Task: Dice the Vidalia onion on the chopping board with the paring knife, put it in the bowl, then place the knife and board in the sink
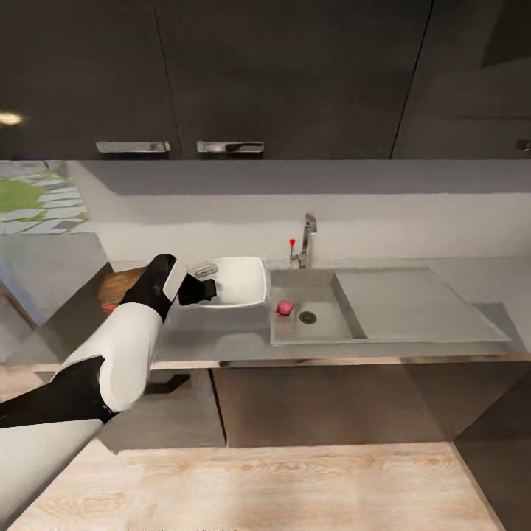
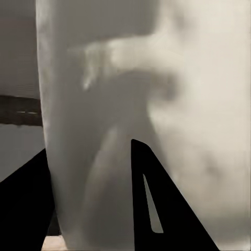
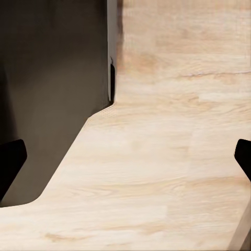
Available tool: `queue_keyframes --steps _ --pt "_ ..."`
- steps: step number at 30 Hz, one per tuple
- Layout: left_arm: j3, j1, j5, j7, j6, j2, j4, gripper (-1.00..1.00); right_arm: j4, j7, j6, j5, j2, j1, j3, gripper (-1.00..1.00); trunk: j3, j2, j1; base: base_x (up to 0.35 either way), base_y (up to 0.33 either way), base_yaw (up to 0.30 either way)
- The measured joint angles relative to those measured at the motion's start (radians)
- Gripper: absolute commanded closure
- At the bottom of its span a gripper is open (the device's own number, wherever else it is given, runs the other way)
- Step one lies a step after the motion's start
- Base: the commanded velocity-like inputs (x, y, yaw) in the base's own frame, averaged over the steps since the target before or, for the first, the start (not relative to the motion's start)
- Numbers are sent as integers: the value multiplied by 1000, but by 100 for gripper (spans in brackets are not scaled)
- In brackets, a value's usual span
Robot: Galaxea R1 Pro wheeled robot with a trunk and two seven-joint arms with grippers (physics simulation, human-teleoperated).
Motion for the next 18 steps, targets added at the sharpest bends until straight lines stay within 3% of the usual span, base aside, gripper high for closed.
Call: queue_keyframes --steps 18 --pt "0 0 0 0 -1 0 0 100 0 0 0 0 0 0 0 -100 0 0 0 5 320 278"
